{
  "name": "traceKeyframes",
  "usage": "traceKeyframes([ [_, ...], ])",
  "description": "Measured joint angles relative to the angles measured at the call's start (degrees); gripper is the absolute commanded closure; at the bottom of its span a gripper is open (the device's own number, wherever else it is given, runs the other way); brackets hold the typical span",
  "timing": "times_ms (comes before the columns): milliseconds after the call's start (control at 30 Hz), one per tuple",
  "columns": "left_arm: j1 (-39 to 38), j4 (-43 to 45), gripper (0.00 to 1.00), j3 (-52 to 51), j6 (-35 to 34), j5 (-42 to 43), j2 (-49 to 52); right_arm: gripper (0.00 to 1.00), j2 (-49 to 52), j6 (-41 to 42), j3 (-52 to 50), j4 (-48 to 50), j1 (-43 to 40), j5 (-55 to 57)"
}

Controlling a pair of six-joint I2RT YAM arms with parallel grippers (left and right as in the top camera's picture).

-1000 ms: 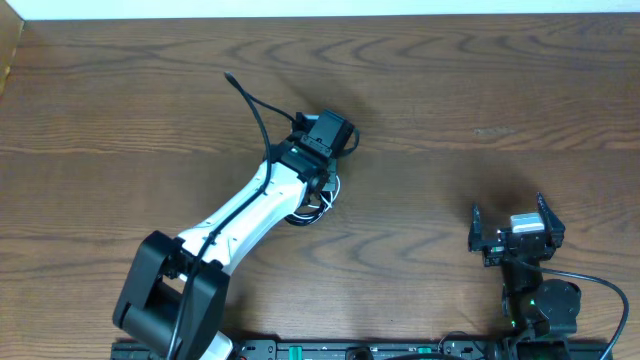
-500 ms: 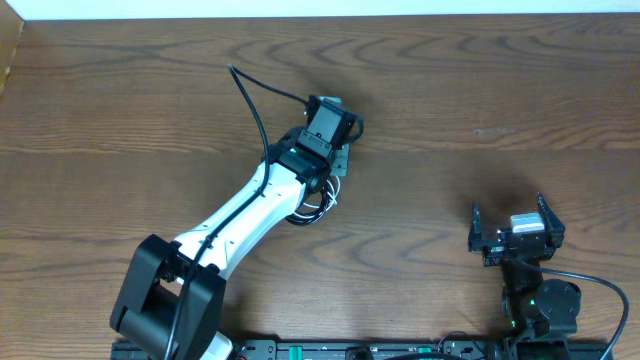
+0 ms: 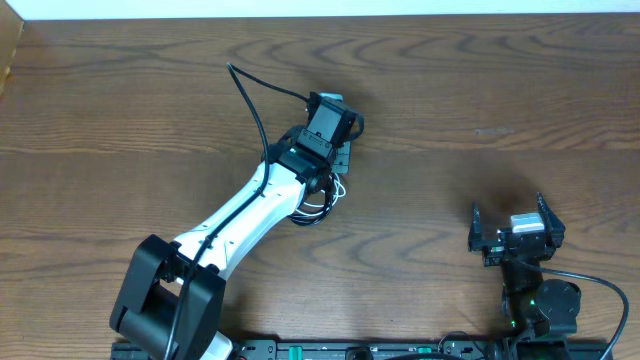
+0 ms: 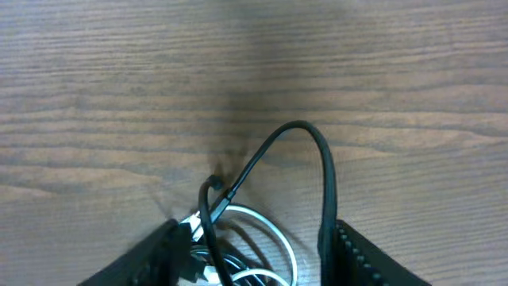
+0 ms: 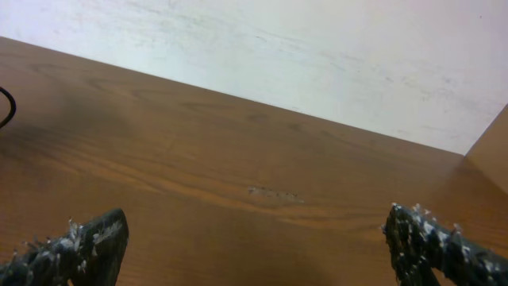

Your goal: Untangle cables

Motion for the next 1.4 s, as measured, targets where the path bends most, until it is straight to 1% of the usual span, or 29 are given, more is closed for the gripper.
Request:
traceKeyframes([
  [100,0.00,0.26,0.38,0.00,-0.04,-0.04,1.01,0.01,0.00,0.00,0.00,0.00,0.00,-0.02],
  [233,0.00,2.91,0.39,0.00,-0.02,-0.04,4.37,0.01,0.00,0.00,0.00,0.00,0.00,-0.02],
  [267,0.02,3.52,0.43,0.00,-0.02,-0.04,5.25,0.01,0.00,0.00,0.00,0.00,0.00,-0.02],
  [300,0.07,4.15,0.50,0.00,-0.13,-0.04,6.19,0.01,0.00,0.00,0.00,0.00,0.00,-0.02],
  [333,0.11,4.70,0.63,0.00,-0.28,-0.02,6.86,0.01,0.00,0.00,0.00,0.00,0.00,-0.02],
  [400,0.42,5.81,0.86,0.00,-0.26,-0.09,7.52,0.01,0.00,0.00,0.00,0.00,0.00,-0.02],
  [433,0.68,6.38,0.92,0.00,-0.31,-0.04,7.58,0.01,0.00,0.00,0.00,0.00,0.00,-0.02],
  [633,1.79,6.84,0.92,0.00,-0.02,-0.04,4.44,0.01,0.00,0.00,0.00,0.00,0.00,-0.02],
  [867,0.83,5.27,0.92,0.07,-0.02,-0.02,-10.19,0.01,0.00,-0.02,0.00,0.00,0.00,-0.02],
  [967,0.70,2.40,0.92,0.50,-0.04,-0.04,-13.42,0.01,0.00,0.00,0.00,0.00,0.00,-0.02],
  [1067,0.72,-0.55,0.92,0.61,-0.02,-0.04,-13.33,0.01,0.00,0.00,0.00,0.00,0.00,-0.02],
  [1167,0.72,-3.67,0.92,0.61,-0.02,-0.02,-11.21,0.01,0.00,0.00,0.00,0.00,0.00,-0.02],
  [1400,0.76,-3.72,0.92,0.61,0.00,-0.04,-8.09,0.01,0.00,0.00,0.00,0.00,0.00,0.00],
])
